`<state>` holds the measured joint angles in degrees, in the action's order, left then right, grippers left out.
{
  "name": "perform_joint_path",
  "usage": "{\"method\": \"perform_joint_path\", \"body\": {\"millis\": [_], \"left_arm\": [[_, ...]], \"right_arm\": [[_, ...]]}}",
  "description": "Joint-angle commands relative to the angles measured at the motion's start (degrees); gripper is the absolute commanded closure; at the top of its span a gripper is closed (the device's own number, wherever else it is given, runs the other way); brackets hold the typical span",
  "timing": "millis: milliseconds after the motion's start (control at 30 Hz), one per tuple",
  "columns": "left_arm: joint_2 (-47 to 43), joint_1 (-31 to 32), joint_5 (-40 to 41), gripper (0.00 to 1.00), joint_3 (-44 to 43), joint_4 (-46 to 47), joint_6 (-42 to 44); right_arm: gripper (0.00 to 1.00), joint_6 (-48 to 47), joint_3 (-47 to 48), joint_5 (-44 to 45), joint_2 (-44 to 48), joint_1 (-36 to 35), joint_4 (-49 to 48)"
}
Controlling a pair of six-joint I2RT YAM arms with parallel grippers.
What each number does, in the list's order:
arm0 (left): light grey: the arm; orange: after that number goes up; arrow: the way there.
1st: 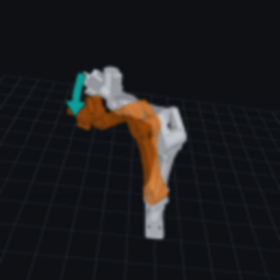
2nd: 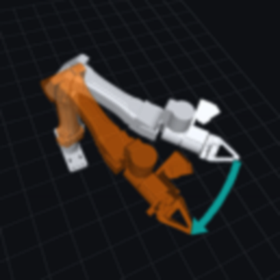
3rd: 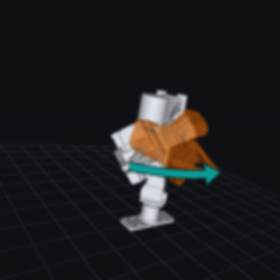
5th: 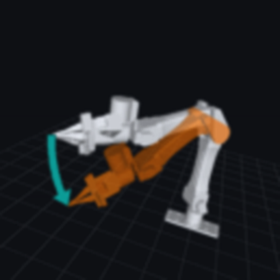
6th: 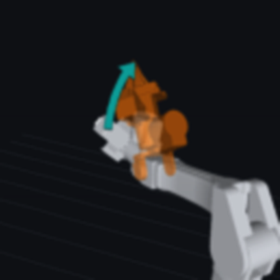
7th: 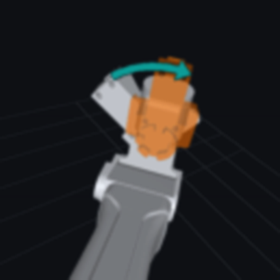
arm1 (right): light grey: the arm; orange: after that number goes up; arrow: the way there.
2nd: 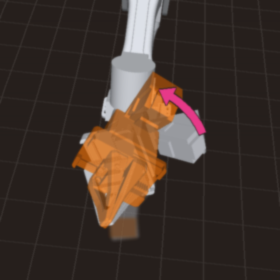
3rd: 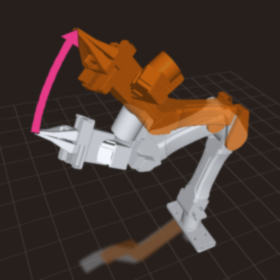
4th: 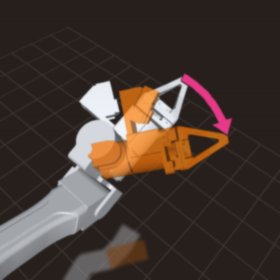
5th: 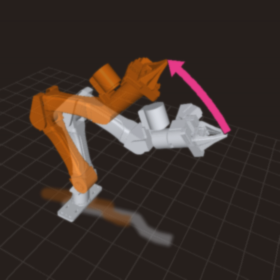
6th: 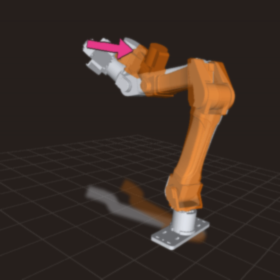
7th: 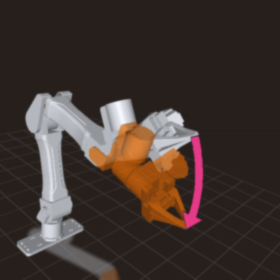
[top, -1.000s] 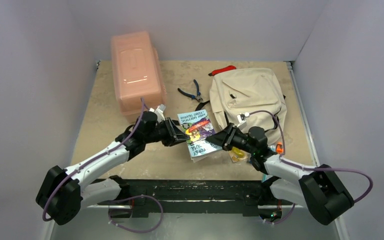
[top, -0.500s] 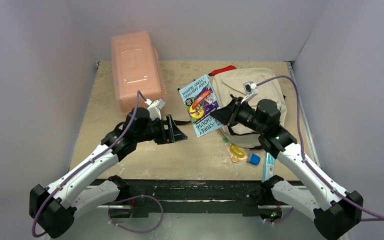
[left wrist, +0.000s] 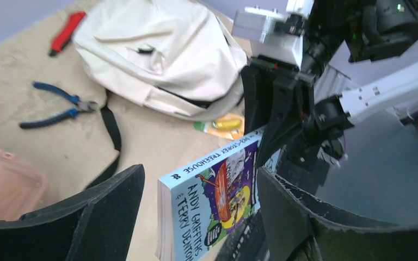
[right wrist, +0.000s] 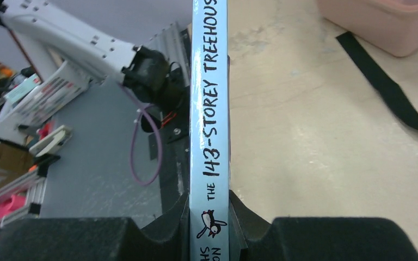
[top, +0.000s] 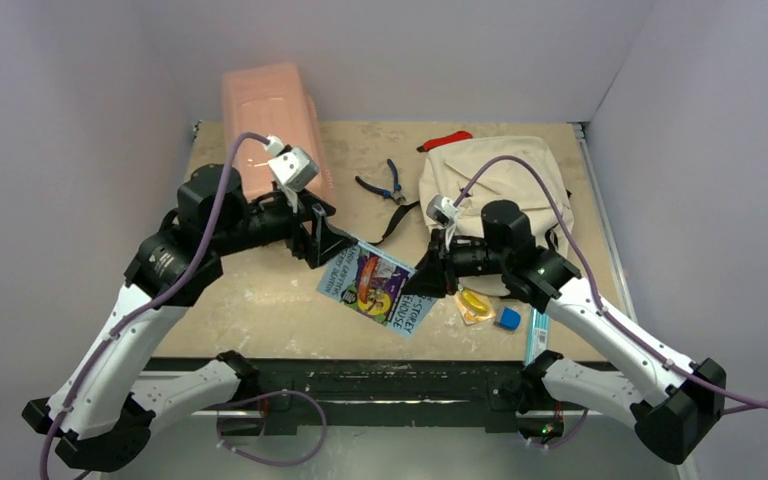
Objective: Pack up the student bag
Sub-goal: Pick up the book from the center of the board.
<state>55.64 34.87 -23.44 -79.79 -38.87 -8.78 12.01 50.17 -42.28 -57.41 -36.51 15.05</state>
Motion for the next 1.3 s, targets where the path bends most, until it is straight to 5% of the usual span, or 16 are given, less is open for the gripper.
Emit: {"method": "perform_joint_path", "body": {"millis": [0, 200, 400, 533, 733, 833, 900, 1033, 1200, 1267], "left_arm": [[4.81, -0.24, -11.89, 0.21, 0.24, -8.22, 5.10], [9.77, -0.31, -20.02, 0.13, 2.20, -8.94, 3.13], [9.52, -0.27, -33.80, 0.19, 6.92, -3.55, 1.06], [9.22, -0.31, -41.15, 0.41, 9.36, -2.39, -0.24], [7.20, -0.59, -38.90, 1.00, 10.60, -0.58, -2.30], [4.35, -1.62, -35.55, 1.00, 10.52, 2.35, -4.54], [2.68, -2.56, -35.84, 1.00, 10.82, 5.14, -6.24], [0.90, -3.45, -36.26, 1.00, 10.98, 6.98, -6.37], [1.73, -3.63, -40.62, 1.00, 10.35, 5.36, -5.17], [2.64, -3.59, -43.46, 1.00, 9.59, 4.05, -3.96]], "right_arm": [[1.00, -5.36, 1.29, -10.97, 1.24, -0.33, -1.93], [1.00, -6.20, 2.32, -17.24, 0.02, -1.06, -2.03], [1.00, -6.56, 1.96, -19.23, 1.79, -1.09, -3.27], [1.00, -6.05, 1.40, -19.54, 2.35, -1.10, -4.48], [0.99, -4.75, 0.95, -17.07, 2.48, -1.03, -5.55], [0.56, 2.91, -2.95, -14.69, 3.96, -1.09, -13.80], [0.39, 11.51, -7.48, -15.76, 5.14, -1.02, -26.41], [0.29, 28.13, -18.37, -18.44, 7.59, -1.03, -50.77], [0.32, 34.15, -21.12, -19.18, 7.76, -1.05, -57.45], [0.31, 30.83, -19.38, -19.22, 8.55, -0.99, -51.52]]}}
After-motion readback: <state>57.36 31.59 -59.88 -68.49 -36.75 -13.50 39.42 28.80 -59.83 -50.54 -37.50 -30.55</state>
